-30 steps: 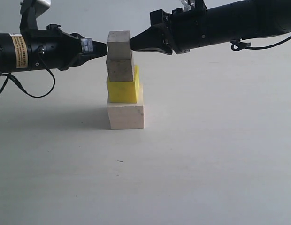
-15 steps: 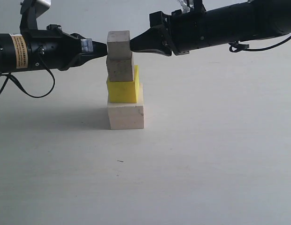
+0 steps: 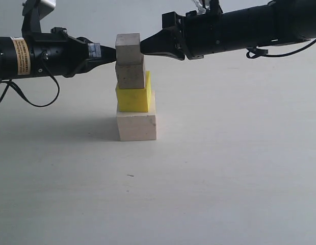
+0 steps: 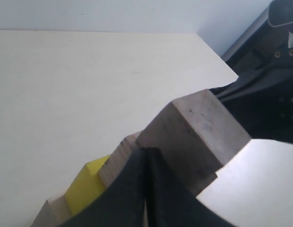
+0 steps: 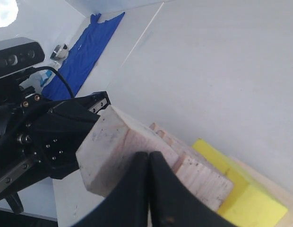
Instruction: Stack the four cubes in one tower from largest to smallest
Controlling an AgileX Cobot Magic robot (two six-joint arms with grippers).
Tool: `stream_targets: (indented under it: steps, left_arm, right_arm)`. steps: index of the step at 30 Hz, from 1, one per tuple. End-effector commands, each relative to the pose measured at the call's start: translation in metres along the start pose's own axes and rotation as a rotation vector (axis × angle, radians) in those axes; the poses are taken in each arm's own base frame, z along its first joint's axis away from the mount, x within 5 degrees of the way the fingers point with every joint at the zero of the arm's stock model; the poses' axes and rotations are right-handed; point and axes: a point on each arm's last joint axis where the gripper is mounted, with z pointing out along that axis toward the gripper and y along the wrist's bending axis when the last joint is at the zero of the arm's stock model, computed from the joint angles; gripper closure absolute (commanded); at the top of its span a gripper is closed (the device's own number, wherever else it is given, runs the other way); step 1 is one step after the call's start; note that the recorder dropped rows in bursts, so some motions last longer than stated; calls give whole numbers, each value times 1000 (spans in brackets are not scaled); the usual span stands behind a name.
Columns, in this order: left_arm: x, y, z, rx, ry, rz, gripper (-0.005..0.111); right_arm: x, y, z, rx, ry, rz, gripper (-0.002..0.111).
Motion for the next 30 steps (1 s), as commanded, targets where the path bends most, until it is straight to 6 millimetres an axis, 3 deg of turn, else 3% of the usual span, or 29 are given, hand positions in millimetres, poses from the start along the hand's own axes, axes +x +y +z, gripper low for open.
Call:
stream_targets:
  steps: [1,6,10,17,22,30]
  left_arm:
    - [-6,-3,-3,-6,-12,24,107]
    - [-16,-1,-15,-49,-49,29,107]
    - [-32,7,-39,-97,-108,16,107]
    - [-39,15,-80,-211,-196,-7,107]
    - [-23,12,-76,-212,-140,-6,107]
    - [7,18,-53,-156,-17,-63,107]
  right_arm:
    - [-4,4,-3,15,1,-47,108]
    - [-9,15,-15,117,19,-116,108]
    - [-15,29,-28,193,23,-193,108]
    - [-21,41,-56,443,-16,-242,108]
    - [3,35,-60,468,25,-192,108]
    - [34,11,-47,437,90,-26,108]
